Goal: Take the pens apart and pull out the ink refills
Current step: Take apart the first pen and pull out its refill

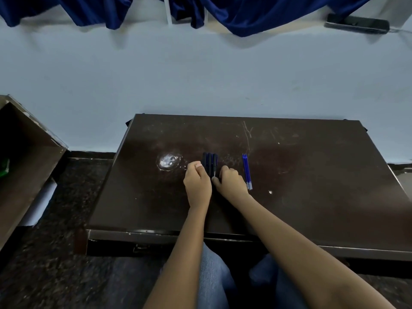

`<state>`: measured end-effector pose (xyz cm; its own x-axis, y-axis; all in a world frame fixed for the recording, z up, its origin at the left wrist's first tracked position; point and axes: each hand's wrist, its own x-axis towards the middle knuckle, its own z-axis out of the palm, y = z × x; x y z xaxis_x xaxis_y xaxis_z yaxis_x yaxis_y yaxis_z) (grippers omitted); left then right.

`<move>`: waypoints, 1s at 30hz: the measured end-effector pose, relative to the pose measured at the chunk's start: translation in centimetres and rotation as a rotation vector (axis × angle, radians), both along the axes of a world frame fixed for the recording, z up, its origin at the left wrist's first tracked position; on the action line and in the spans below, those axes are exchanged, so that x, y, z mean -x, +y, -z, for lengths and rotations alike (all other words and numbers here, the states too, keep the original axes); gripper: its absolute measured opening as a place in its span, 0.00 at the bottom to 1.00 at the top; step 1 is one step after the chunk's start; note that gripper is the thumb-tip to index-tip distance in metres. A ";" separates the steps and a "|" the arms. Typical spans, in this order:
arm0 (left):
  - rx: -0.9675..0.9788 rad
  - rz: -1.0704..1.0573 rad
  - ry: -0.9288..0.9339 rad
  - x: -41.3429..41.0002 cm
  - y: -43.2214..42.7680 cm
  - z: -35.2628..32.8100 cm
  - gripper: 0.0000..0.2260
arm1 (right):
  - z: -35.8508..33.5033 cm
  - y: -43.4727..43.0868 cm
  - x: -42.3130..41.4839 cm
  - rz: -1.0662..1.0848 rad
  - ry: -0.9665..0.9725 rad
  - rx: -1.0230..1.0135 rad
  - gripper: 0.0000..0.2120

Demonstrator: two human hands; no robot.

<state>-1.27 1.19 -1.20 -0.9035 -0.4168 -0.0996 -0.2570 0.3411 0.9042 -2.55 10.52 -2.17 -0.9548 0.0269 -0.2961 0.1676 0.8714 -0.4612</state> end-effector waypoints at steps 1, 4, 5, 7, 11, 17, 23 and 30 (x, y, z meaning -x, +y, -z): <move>-0.005 -0.020 0.001 0.0 0.0 0.1 0.15 | 0.1 -0.1 0.2 0.010 0.002 -0.003 0.15; -0.019 -0.049 -0.003 -0.1 0.1 0.2 0.14 | 0.2 -0.4 0.7 0.039 -0.020 0.006 0.15; -0.020 -0.051 -0.001 -0.1 0.1 0.3 0.14 | 0.2 -0.4 0.7 0.054 -0.035 0.018 0.13; -0.021 -0.055 0.008 0.1 0.2 0.2 0.14 | 0.2 -0.3 0.7 0.082 -0.070 0.020 0.10; -0.083 -0.027 0.009 0.6 1.0 0.1 0.12 | 0.1 0.6 0.1 0.089 -0.138 -0.011 0.07; -0.186 0.035 -0.151 1.7 2.9 -0.1 0.09 | -1.6 2.4 0.6 0.260 -0.329 0.400 0.07; -0.291 0.129 -0.189 3.9 3.2 -0.8 0.11 | -4.7 2.5 2.4 0.222 -0.435 0.663 0.09; -0.127 0.170 -0.138 3.1 3.0 -1.4 0.13 | -4.3 3.3 3.3 0.392 -0.052 0.529 0.20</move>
<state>-4.32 4.15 0.23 -0.9337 -0.2363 -0.2689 -0.3298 0.2759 0.9029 -5.88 13.84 2.13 -0.8879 0.2082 -0.4102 0.4600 0.3994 -0.7930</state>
